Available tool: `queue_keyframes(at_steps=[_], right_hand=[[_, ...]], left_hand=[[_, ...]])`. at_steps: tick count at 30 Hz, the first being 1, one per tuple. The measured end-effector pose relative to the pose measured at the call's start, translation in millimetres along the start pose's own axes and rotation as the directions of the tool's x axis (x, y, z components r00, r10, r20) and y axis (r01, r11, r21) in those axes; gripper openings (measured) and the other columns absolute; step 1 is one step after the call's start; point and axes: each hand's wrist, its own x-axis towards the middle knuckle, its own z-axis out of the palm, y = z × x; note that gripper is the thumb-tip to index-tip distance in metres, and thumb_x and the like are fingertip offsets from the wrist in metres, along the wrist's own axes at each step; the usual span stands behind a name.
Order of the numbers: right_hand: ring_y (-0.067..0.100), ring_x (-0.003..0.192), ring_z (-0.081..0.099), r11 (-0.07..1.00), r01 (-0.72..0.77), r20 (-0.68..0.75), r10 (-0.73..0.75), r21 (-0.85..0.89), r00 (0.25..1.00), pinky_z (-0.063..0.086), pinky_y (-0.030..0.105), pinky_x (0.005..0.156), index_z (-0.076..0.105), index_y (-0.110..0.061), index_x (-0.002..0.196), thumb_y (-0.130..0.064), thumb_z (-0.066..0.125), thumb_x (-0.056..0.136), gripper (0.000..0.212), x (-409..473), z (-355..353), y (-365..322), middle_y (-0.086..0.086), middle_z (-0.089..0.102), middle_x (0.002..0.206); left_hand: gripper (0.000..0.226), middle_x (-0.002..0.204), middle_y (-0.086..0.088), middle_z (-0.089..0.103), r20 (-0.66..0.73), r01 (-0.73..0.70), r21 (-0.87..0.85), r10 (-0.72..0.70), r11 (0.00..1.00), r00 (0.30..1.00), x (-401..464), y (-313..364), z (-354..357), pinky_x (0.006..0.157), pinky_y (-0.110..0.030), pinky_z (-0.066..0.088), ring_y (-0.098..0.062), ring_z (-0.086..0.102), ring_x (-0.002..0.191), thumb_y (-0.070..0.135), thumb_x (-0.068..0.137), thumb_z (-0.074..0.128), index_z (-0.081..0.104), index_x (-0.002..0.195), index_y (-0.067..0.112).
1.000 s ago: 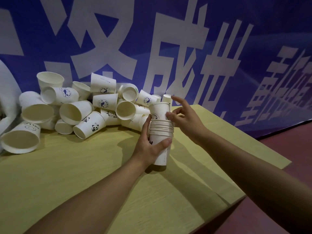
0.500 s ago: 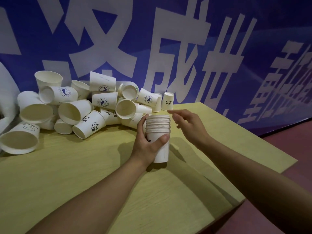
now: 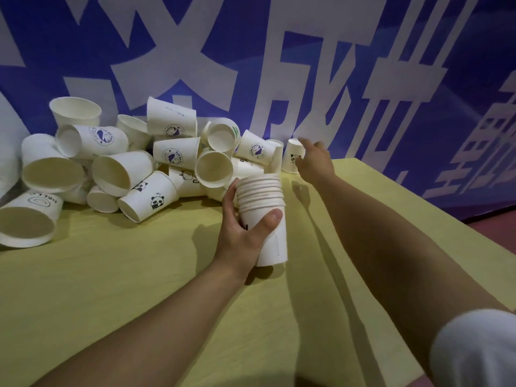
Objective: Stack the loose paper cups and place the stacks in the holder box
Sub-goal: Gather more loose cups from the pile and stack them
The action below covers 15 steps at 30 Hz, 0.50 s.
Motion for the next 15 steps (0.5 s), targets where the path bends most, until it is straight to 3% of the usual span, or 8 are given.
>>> queue_keyframes(at_steps=[6,11,15], right_hand=[[0.033,0.121,0.048,0.997,0.023,0.002,-0.023,-0.073,1.000,0.048,0.044,0.098,0.048,-0.024,0.145,-0.019,0.059,0.099,0.047,21.6,10.6,7.5,0.011,0.048,0.135],[0.029,0.121,0.046,0.998,0.024,-0.133,-0.032,-0.064,0.991,0.047,0.037,0.098,0.061,-0.015,0.127,-0.021,0.066,0.095,0.033,14.6,8.7,13.0,0.007,0.047,0.134],[0.028,0.131,0.039,0.990,-0.016,-0.216,0.046,0.138,0.975,0.039,0.036,0.108,0.059,-0.010,0.123,-0.020,0.059,0.100,0.025,-3.5,-6.7,6.1,0.007,0.040,0.147]], left_hand=[[0.101,0.124,-0.005,0.068,0.026,-0.001,-0.004,0.001,1.000,1.000,2.8,-2.6,-0.4,0.086,-0.048,0.061,-0.027,0.072,0.104,0.045,0.058,0.087,0.035,0.144,0.051],[0.099,0.124,-0.006,0.069,0.037,-0.014,-0.009,0.014,1.000,0.999,2.0,-3.0,0.2,0.086,-0.048,0.061,-0.028,0.072,0.105,0.043,0.058,0.087,0.037,0.142,0.053],[0.099,0.125,-0.005,0.069,0.046,-0.016,0.001,0.016,1.000,0.999,0.3,-2.1,-0.2,0.088,-0.047,0.060,-0.026,0.072,0.106,0.043,0.056,0.087,0.038,0.141,0.054]])
